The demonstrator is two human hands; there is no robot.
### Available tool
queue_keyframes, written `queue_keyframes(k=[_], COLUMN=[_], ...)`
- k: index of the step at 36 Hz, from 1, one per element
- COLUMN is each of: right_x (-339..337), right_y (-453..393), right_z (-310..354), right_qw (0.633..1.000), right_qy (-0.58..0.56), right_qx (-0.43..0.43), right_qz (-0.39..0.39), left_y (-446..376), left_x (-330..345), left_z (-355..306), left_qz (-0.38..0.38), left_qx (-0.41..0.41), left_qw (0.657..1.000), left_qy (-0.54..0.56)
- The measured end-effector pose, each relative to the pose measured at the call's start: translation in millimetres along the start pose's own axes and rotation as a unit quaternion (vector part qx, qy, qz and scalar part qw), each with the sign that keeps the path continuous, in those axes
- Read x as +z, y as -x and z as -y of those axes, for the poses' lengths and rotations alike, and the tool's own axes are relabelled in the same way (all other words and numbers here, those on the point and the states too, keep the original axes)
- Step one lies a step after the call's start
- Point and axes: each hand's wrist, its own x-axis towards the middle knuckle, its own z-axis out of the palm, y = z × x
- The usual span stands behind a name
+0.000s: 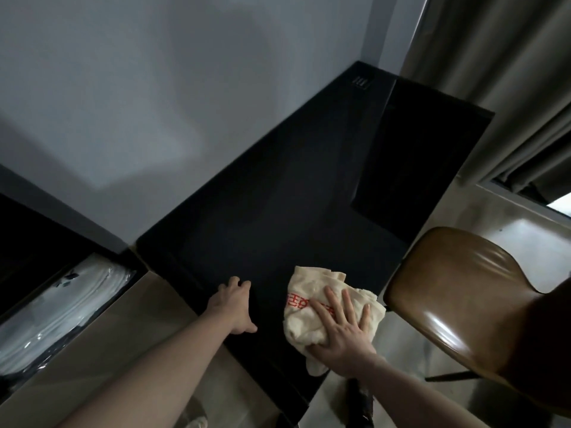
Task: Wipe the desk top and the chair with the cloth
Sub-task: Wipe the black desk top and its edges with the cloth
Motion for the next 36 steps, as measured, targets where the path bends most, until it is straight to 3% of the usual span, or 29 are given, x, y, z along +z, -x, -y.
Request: queue_keyframes(k=[9, 26, 36], right_x=[-62.6, -187.9, -230.6], right_y=[-50.2, -150.4, -185.2], right_z=[-68.5, -201.5, -237.2], right_qw=[0.997, 0.992, 0.981], right_qy=[-0.046, -0.057, -0.108], right_qx=[0.065, 0.116, 0.160], right_qz=[-0.019, -0.002, 0.001], left_y=[-22.8, -101.3, -127.1], left_x=[-32.0, -101.0, -140.8], left_z=[-71.1, -223.0, -249.4], left_qz=[-0.006, 0.022, 0.021], left_qx=[0.053, 0.006, 0.023], left_qw=[0.998, 0.995, 0.994], left_qy=[0.040, 0.100, 0.105])
